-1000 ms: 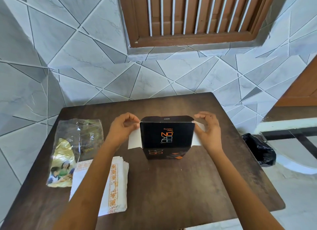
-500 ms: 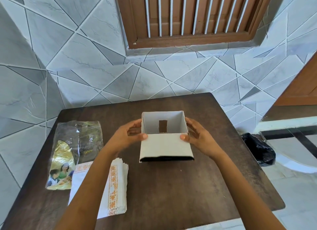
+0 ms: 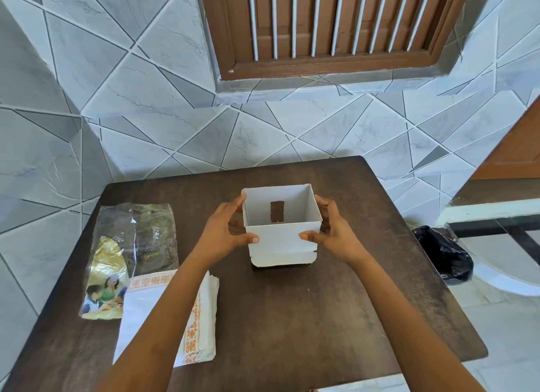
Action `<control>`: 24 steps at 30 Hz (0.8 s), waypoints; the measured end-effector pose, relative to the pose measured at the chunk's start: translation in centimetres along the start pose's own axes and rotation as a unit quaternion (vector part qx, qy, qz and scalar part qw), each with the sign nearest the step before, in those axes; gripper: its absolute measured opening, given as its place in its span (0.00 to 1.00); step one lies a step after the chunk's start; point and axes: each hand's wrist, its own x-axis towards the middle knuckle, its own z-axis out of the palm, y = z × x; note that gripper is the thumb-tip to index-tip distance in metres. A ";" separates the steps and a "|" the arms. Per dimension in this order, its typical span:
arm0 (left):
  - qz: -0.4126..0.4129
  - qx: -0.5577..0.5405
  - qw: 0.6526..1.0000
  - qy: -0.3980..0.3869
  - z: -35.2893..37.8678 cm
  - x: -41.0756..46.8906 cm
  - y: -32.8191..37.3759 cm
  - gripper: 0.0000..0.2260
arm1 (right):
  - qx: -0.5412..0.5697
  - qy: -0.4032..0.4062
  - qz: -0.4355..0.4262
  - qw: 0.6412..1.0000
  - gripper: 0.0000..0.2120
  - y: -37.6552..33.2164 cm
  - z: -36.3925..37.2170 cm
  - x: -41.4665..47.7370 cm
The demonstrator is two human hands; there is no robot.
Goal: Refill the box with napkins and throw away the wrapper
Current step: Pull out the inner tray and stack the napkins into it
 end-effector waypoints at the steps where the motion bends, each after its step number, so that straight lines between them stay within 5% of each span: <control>1: 0.002 0.002 1.000 0.011 0.1 0.1 0.0 0.36 | -0.004 0.006 -0.007 1.000 0.35 0.1 0.0 0.1; 7: 0.025 0.037 0.997 0.064 0.0 0.6 -0.1 0.28 | -0.058 0.085 -0.049 0.994 0.32 0.2 2.0 0.5; 14: -0.018 -0.001 0.996 0.090 0.8 -0.3 0.1 0.24 | -0.139 0.082 -0.046 0.986 0.37 0.9 2.6 0.8; 20: -0.070 -0.042 0.994 0.073 -0.3 -1.3 0.4 0.27 | -0.344 0.175 -0.094 0.918 0.35 -2.1 2.4 0.8; 24: -0.065 -0.045 0.992 0.098 -2.0 -3.1 0.8 0.24 | -0.350 0.188 -0.163 0.903 0.25 -5.6 4.1 -0.2</control>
